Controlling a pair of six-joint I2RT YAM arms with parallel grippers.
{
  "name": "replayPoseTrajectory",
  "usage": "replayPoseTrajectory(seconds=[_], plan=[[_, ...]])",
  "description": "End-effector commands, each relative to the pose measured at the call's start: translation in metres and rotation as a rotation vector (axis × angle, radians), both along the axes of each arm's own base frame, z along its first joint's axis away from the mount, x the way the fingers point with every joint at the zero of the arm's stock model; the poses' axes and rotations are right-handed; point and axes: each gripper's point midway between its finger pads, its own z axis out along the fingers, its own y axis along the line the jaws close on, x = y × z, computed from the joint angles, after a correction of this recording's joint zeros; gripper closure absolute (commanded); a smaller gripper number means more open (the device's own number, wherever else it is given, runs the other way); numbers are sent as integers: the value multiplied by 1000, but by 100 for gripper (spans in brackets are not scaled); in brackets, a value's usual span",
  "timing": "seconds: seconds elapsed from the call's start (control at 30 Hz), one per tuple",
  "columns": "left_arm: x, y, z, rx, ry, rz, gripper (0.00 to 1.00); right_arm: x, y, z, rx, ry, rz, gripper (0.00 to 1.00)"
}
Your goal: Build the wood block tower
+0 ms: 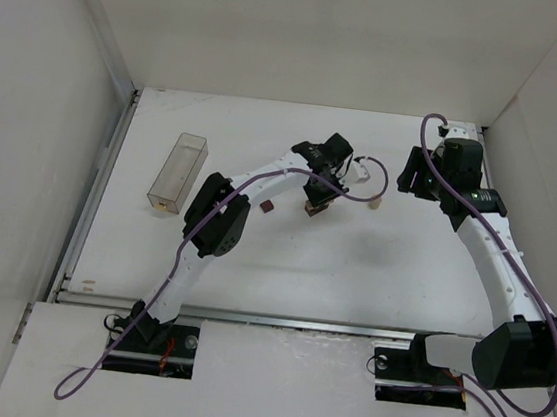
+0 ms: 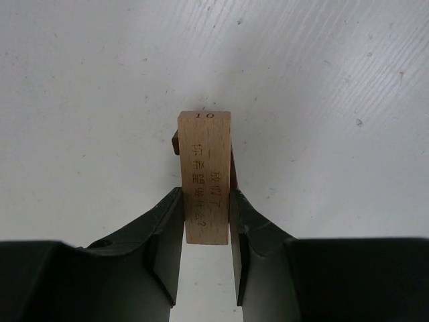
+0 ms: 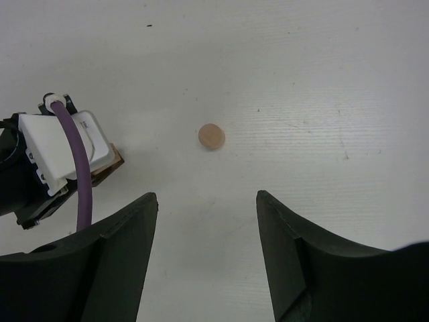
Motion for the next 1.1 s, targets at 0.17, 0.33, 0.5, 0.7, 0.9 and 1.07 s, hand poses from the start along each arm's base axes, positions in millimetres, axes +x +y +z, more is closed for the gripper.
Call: replayPoseTrajectory(seconds=[0.17,0.33,0.5,0.7,0.9,1.07], plan=[[-5,4,18,-14,37,121,85,7,4,16,5,-70,19,34],[-6,3,21,-28,53,186,92,7,2,16,0,-71,12,34],[-10,3,15,-32,78,210,98,7,2,16,0,-71,12,34],[2,-3,16,-55,23,174,99,7,2,16,0,-71,12,34],[11,-1,18,-41,-28,173,99,7,2,16,-8,-71,17,34],[5,5,8,-11,-7,165,99,7,2,16,-8,-71,17,34]])
